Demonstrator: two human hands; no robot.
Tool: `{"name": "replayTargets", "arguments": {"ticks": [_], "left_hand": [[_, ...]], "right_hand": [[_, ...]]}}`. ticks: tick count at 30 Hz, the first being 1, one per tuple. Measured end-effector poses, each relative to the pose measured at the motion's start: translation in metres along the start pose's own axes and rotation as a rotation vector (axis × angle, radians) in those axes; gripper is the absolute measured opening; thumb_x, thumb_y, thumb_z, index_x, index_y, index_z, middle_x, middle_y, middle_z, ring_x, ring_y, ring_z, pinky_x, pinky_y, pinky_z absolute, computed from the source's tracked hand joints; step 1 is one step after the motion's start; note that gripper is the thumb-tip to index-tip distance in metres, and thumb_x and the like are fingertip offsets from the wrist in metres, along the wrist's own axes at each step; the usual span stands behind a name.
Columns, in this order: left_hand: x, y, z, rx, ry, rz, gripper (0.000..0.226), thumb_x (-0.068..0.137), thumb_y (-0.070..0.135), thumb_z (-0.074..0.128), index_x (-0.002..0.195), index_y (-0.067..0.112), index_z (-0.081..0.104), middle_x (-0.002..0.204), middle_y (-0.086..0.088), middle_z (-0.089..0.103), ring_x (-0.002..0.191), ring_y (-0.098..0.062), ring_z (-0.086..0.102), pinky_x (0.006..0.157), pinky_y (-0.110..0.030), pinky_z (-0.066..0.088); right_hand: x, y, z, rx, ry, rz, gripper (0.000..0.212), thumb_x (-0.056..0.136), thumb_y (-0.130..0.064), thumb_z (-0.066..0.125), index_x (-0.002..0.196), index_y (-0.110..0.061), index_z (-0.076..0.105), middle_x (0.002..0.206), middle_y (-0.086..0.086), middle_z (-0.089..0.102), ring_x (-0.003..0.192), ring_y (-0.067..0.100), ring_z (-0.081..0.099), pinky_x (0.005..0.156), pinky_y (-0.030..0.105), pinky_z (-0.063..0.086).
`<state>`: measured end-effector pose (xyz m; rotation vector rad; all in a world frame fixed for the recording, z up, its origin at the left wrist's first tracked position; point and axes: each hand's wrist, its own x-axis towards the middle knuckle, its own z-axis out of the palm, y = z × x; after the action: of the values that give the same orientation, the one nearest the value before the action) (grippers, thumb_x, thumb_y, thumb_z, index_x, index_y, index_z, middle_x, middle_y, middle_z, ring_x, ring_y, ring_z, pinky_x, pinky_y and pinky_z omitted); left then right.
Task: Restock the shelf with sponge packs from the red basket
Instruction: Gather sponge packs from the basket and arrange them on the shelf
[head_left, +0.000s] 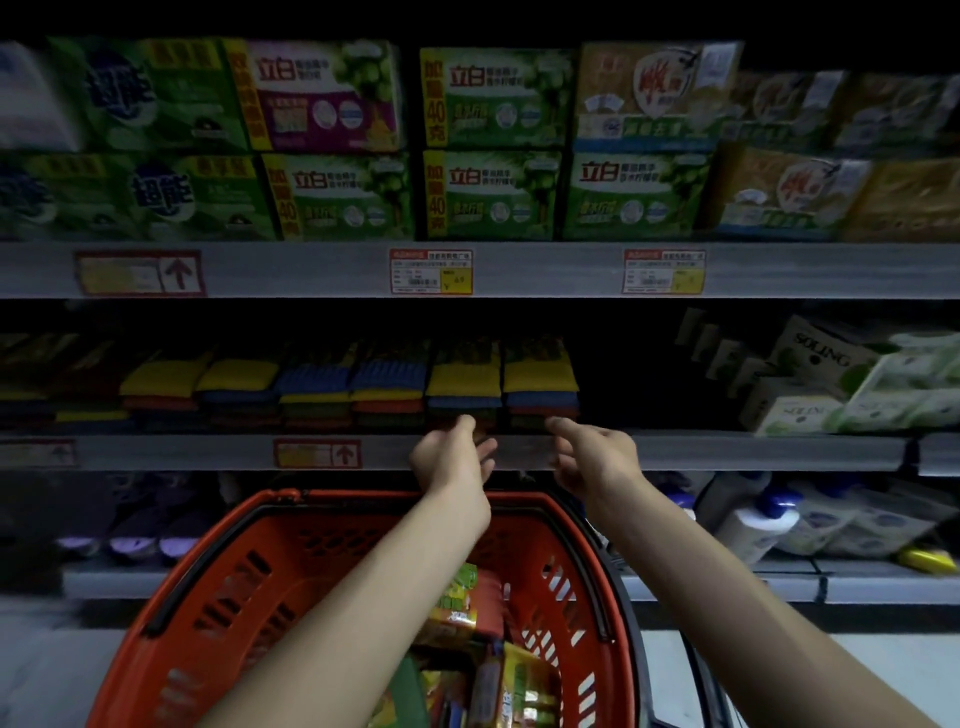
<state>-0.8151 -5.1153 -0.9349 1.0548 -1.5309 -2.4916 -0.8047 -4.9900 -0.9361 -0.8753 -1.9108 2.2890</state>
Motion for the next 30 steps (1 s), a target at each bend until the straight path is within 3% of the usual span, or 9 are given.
{"name": "replayTargets", "arguments": {"ticks": [5, 13, 21, 23, 25, 30], "left_hand": [[0.004, 0.005, 0.002, -0.022, 0.013, -0.018, 0.015, 0.096, 0.015, 0.067, 0.108, 0.006, 0.066, 0.098, -0.010, 0.076, 0.070, -0.016, 0.075, 0.051, -0.024, 0.049], [0.006, 0.009, 0.006, -0.058, 0.021, -0.037, 0.024, 0.094, 0.010, 0.068, 0.116, 0.003, 0.064, 0.091, -0.010, 0.075, 0.064, -0.014, 0.072, 0.048, -0.023, 0.044], [0.009, 0.009, 0.005, -0.046, 0.005, -0.031, 0.014, 0.094, 0.009, 0.067, 0.107, 0.004, 0.064, 0.087, -0.008, 0.075, 0.061, -0.012, 0.071, 0.048, -0.022, 0.043], [0.009, 0.009, 0.005, -0.045, 0.002, -0.037, 0.005, 0.095, 0.009, 0.066, 0.098, 0.008, 0.063, 0.083, -0.006, 0.073, 0.062, -0.012, 0.070, 0.048, -0.021, 0.042], [0.009, 0.010, 0.005, -0.046, -0.005, -0.038, 0.011, 0.096, 0.008, 0.065, 0.088, 0.012, 0.059, 0.078, -0.003, 0.070, 0.062, -0.012, 0.069, 0.048, -0.021, 0.041], [0.009, 0.011, 0.003, -0.016, -0.023, -0.037, 0.009, 0.096, 0.010, 0.066, 0.088, 0.011, 0.061, 0.081, -0.004, 0.072, 0.061, -0.011, 0.070, 0.047, -0.020, 0.042]], "right_hand": [[0.001, -0.002, 0.015, 0.138, 0.017, 0.066, 0.012, 0.097, -0.008, 0.067, 0.092, 0.004, 0.067, 0.054, 0.004, 0.058, 0.034, 0.006, 0.048, 0.032, 0.016, 0.034], [0.003, -0.003, 0.025, 0.212, 0.087, 0.074, 0.018, 0.094, -0.010, 0.070, 0.080, -0.003, 0.063, 0.063, 0.006, 0.064, 0.049, 0.014, 0.049, 0.037, 0.020, 0.035], [0.008, -0.002, 0.031, 0.208, 0.125, 0.071, 0.022, 0.096, -0.008, 0.068, 0.076, -0.006, 0.059, 0.066, 0.004, 0.064, 0.049, 0.013, 0.050, 0.045, 0.024, 0.037], [0.007, -0.003, 0.030, 0.193, 0.116, 0.078, 0.016, 0.094, -0.008, 0.069, 0.081, -0.005, 0.061, 0.065, 0.004, 0.063, 0.048, 0.013, 0.050, 0.044, 0.024, 0.038], [0.007, -0.003, 0.029, 0.177, 0.108, 0.073, 0.012, 0.094, -0.008, 0.069, 0.084, -0.004, 0.063, 0.062, 0.004, 0.061, 0.047, 0.013, 0.049, 0.043, 0.024, 0.038], [0.005, -0.003, 0.025, 0.166, 0.083, 0.064, 0.009, 0.094, -0.007, 0.069, 0.098, -0.002, 0.064, 0.054, 0.001, 0.060, 0.039, 0.009, 0.049, 0.042, 0.022, 0.038]]}}
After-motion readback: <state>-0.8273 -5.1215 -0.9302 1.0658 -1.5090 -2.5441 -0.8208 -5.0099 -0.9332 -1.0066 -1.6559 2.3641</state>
